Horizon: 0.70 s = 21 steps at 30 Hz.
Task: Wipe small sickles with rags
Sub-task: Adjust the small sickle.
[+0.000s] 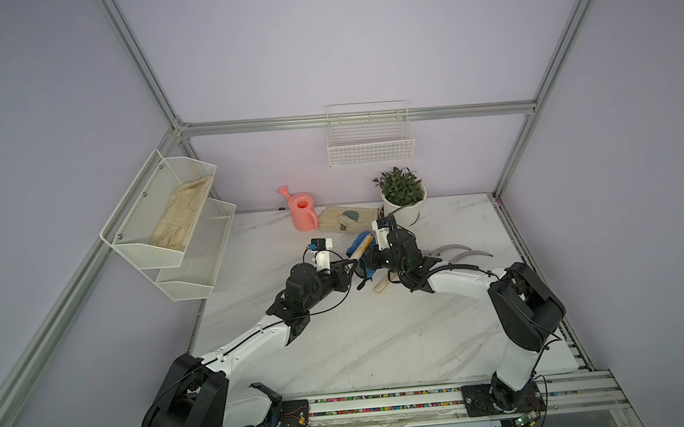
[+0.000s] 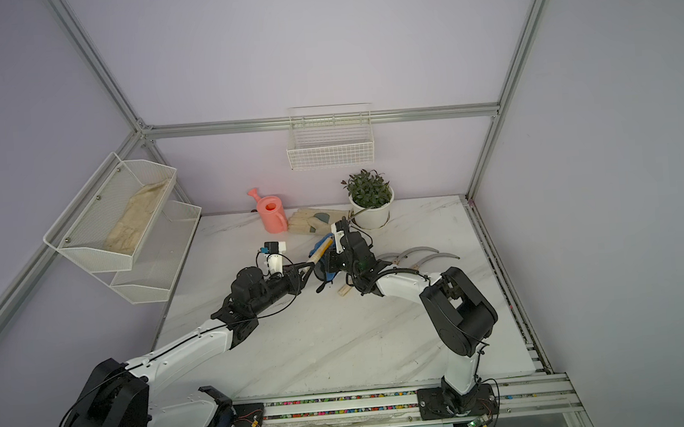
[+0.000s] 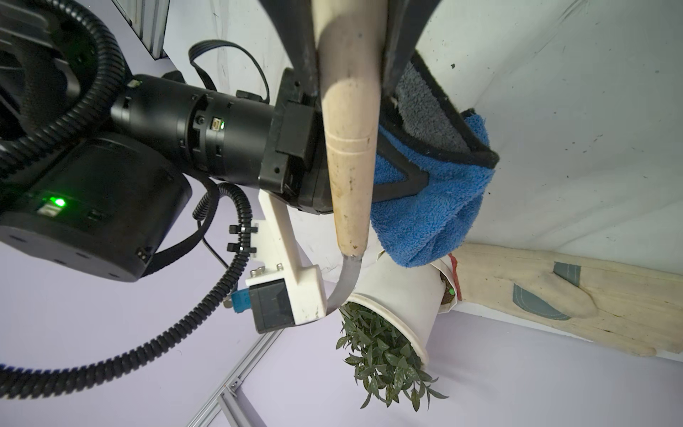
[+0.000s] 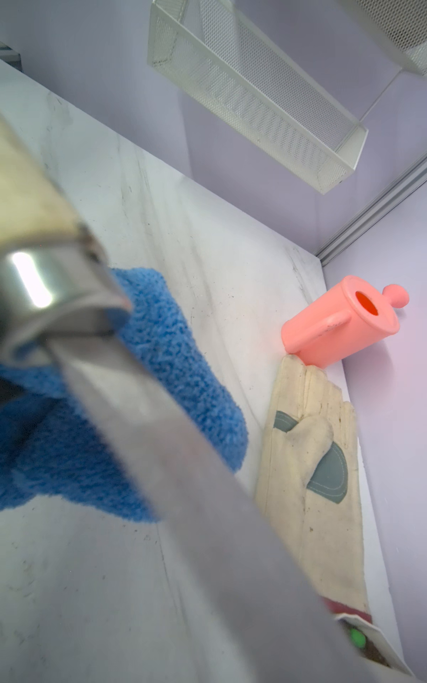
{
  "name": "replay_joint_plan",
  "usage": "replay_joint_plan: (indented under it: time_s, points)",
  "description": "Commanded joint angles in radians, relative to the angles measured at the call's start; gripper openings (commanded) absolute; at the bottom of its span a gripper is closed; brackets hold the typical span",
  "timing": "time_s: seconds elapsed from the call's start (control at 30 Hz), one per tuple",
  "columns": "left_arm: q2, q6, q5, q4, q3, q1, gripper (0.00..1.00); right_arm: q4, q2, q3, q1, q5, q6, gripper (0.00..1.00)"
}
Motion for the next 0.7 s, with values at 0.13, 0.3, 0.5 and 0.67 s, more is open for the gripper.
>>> replay_joint_plan:
  time_s: [0.13, 0.3, 0.5, 0.67]
  points:
    - [0.073, 0.007, 0.062, -0.020, -0.025, -0.040, 0.00, 0.041, 0.016, 0.071, 0.004, -0.007, -0.013, 0.00]
    - [0.142, -0.040, 0.034, 0.013, -0.008, -0.047, 0.00, 0.055, 0.027, 0.067, 0.003, -0.009, -0.011, 0.00]
    - [0.235, -0.100, -0.042, 0.012, 0.025, -0.040, 0.00, 0.083, 0.033, 0.038, 0.004, 0.016, -0.007, 0.00]
    - [0.273, -0.124, -0.011, 0.045, 0.041, -0.038, 0.00, 0.079, 0.042, 0.044, 0.004, 0.043, -0.009, 0.00]
